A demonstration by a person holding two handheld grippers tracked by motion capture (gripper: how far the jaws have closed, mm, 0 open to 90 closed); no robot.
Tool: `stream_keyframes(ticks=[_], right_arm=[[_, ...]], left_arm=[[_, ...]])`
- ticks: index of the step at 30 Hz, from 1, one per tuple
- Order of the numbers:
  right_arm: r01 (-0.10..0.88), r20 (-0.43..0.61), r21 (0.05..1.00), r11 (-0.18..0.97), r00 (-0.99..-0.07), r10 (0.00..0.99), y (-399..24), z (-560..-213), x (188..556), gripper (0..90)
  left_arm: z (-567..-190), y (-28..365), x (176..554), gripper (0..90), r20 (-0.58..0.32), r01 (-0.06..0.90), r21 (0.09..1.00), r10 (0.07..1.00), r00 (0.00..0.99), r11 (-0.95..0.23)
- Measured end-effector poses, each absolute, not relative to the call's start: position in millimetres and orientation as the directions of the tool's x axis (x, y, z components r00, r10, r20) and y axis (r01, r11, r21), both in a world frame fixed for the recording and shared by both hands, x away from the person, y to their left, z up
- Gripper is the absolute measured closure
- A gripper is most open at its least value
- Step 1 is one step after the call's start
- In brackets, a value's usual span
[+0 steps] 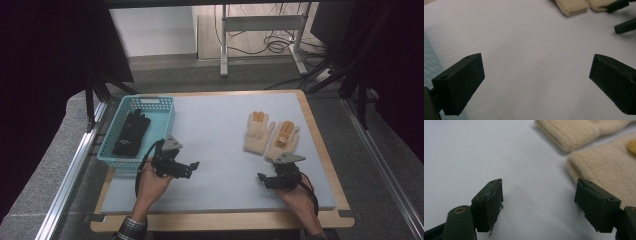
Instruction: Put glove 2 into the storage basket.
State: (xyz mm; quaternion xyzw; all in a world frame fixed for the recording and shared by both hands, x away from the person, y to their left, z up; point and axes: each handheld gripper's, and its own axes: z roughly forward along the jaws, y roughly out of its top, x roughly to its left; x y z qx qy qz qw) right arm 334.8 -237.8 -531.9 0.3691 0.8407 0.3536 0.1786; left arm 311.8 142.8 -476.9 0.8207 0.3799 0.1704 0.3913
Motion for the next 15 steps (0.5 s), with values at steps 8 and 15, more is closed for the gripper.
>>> stream_keyframes(ticks=[8, 15], right_arm=[[0.495, -0.038, 0.727, 0.476, -0.663, 0.748, -237.7, -532.0, 334.8, 22.2], [0.494, -0.042, 0.727, 0.477, -0.662, 0.749, -237.4, -532.0, 334.6, 22.0]], left_arm=[[-511.9, 126.8, 293.0, 0.1, -0.012, 0.504, 0.752, 0.755, 0.656, -0.426], [-534.5, 136.1, 286.2, 0.0, -0.003, 0.548, 0.721, 0.788, 0.615, -0.425]])
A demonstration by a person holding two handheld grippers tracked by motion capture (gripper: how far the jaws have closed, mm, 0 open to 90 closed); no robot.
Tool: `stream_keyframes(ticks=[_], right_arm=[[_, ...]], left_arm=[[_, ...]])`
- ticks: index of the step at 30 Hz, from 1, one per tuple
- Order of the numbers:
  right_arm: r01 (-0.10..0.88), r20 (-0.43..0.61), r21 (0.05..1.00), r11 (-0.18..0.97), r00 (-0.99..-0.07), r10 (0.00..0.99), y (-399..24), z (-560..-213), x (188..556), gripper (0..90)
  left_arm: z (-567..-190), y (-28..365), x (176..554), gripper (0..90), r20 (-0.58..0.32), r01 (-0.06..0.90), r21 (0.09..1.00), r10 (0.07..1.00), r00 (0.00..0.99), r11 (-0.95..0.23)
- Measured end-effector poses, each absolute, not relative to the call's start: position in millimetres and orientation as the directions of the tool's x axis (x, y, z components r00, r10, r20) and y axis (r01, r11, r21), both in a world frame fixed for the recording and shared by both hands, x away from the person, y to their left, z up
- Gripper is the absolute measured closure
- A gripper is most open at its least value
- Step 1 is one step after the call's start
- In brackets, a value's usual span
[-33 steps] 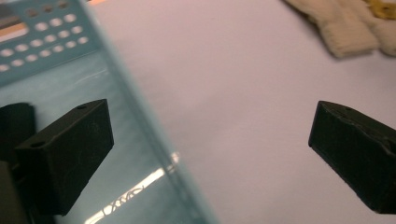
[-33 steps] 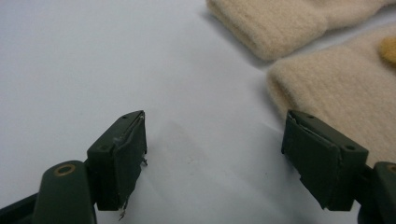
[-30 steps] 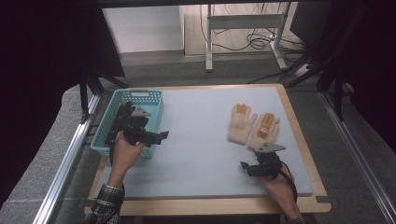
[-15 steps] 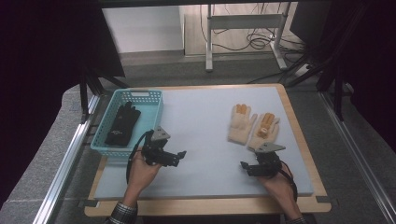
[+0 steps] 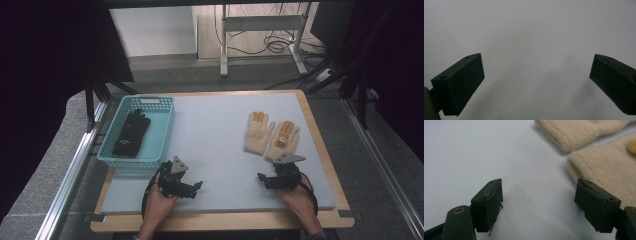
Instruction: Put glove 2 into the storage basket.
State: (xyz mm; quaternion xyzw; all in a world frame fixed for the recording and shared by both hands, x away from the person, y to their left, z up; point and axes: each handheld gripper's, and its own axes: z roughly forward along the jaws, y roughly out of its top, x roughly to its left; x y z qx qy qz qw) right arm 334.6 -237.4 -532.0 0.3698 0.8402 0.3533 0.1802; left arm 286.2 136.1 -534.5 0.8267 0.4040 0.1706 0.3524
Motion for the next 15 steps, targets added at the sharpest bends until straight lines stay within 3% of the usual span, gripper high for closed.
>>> stream_keyframes(ticks=[15], right_arm=[[0.494, -0.043, 0.729, 0.474, -0.658, 0.752, -237.1, -531.5, 333.6, 22.0]], left_arm=[[-550.6, 141.2, 287.8, 0.0, -0.051, 0.603, 0.696, 0.81, 0.584, -0.39]])
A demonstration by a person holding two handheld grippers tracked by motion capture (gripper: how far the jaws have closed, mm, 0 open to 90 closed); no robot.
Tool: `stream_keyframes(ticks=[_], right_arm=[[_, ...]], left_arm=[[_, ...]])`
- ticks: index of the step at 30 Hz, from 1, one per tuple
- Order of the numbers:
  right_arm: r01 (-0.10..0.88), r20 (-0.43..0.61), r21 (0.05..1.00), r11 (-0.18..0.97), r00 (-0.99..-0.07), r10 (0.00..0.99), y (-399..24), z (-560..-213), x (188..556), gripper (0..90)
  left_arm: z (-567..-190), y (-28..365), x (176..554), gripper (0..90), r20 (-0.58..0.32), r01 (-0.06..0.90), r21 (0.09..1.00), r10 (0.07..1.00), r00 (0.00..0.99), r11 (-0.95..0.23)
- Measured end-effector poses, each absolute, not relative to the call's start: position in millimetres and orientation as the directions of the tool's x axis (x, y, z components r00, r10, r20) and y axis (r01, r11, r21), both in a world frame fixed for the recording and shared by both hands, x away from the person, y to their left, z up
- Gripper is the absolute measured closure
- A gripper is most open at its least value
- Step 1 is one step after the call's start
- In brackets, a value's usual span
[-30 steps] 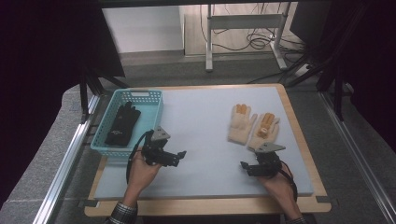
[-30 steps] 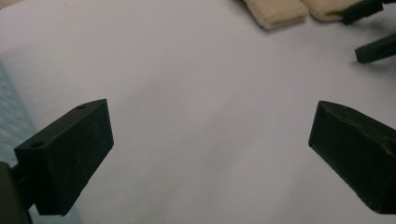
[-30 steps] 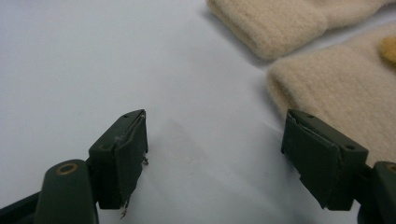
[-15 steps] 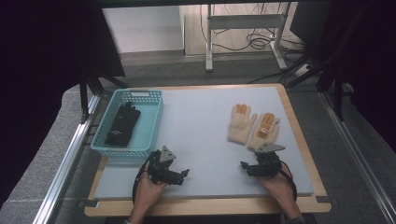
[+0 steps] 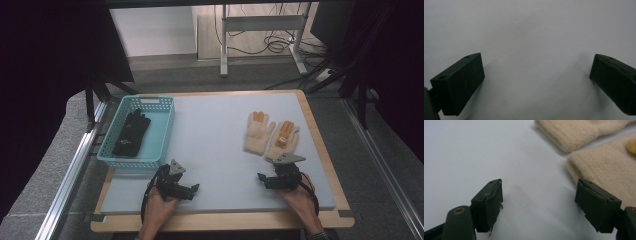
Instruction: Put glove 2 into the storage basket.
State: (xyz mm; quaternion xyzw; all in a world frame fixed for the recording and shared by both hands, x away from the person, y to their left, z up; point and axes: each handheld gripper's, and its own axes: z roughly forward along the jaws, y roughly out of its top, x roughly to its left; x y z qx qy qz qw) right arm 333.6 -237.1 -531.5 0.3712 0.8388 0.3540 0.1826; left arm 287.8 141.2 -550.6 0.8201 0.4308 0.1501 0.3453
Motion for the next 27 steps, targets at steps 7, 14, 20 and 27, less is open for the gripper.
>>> stream_keyframes(ticks=[7, 14, 20, 27], right_arm=[[0.485, -0.031, 0.737, 0.471, -0.672, 0.74, -237.9, -527.1, 333.2, 25.5], [0.445, -0.047, 0.763, 0.469, -0.686, 0.726, -239.7, -500.7, 353.9, 40.0], [0.452, -0.032, 0.772, 0.447, -0.675, 0.737, -240.0, -487.8, 385.4, 45.5], [0.44, -0.074, 0.768, 0.465, -0.66, 0.747, -227.9, -477.4, 431.3, 37.3]], left_arm=[[-550.7, 141.3, 287.8, 0.0, -0.049, 0.602, 0.696, 0.81, 0.584, -0.391], [-550.6, 141.6, 287.8, 0.0, -0.047, 0.601, 0.694, 0.808, 0.587, -0.397], [-550.6, 141.6, 287.8, 0.0, -0.048, 0.601, 0.694, 0.808, 0.587, -0.396], [-550.6, 141.5, 287.9, 0.0, -0.048, 0.602, 0.694, 0.808, 0.587, -0.395]])
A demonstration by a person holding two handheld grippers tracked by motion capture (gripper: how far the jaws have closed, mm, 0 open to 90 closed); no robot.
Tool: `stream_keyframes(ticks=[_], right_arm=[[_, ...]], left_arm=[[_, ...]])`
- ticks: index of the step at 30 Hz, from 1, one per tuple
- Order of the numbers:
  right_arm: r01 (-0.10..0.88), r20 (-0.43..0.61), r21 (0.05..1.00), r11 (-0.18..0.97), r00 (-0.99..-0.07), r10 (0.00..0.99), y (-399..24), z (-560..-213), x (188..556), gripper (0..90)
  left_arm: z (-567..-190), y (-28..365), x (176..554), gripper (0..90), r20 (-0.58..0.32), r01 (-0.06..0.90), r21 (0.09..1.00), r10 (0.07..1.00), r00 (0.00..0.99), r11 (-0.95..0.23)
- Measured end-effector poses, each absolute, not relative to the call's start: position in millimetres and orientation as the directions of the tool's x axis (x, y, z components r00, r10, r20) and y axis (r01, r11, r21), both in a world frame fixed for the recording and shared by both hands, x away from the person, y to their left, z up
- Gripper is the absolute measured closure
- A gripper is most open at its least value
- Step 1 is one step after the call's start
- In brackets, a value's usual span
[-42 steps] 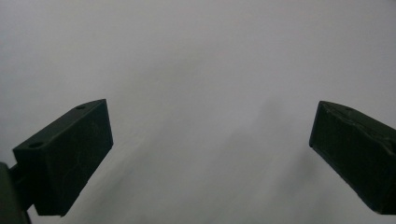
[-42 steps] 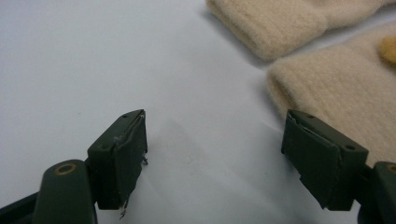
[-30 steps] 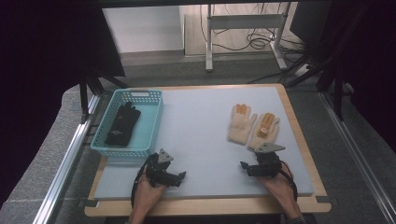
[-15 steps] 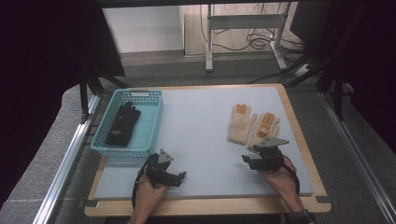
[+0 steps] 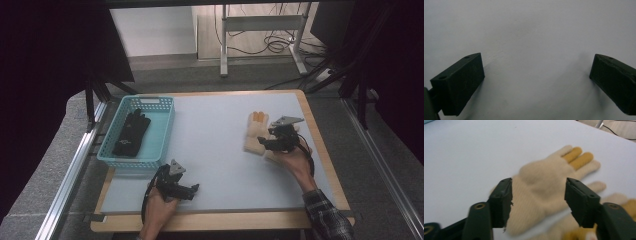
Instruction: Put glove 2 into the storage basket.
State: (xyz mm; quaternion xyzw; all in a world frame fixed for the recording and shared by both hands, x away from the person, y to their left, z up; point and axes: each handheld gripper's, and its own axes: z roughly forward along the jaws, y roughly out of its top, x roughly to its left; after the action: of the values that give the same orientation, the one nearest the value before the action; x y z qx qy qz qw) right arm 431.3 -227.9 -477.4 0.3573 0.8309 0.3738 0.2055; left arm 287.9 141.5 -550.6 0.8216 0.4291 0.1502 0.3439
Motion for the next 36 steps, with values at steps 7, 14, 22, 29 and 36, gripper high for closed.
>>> stream_keyframes(ticks=[7, 14, 22, 29, 36], right_arm=[[0.458, -0.076, 0.735, 0.5, -0.677, 0.732, -209.8, -489.7, 472.0, 24.7], [0.481, -0.098, 0.682, 0.551, -0.687, 0.72, -196.3, -512.4, 499.4, 22.0], [0.522, -0.077, 0.643, 0.561, -0.684, 0.725, -187.6, -514.7, 497.7, 48.7], [0.507, -0.065, 0.668, 0.545, -0.69, 0.721, -188.1, -503.0, 486.0, 51.1], [0.452, -0.047, 0.725, 0.52, -0.721, 0.691, -184.3, -470.7, 453.7, 50.8]], left_arm=[[-550.7, 141.5, 287.9, 0.0, -0.049, 0.601, 0.695, 0.808, 0.587, -0.395], [-550.7, 141.6, 287.9, 0.0, -0.048, 0.601, 0.695, 0.808, 0.587, -0.395], [-550.7, 141.6, 287.9, 0.0, -0.048, 0.601, 0.695, 0.808, 0.587, -0.395], [-550.7, 141.6, 287.9, 0.0, -0.049, 0.601, 0.695, 0.808, 0.587, -0.395], [-550.7, 141.6, 287.8, 0.0, -0.048, 0.601, 0.694, 0.808, 0.587, -0.396]])
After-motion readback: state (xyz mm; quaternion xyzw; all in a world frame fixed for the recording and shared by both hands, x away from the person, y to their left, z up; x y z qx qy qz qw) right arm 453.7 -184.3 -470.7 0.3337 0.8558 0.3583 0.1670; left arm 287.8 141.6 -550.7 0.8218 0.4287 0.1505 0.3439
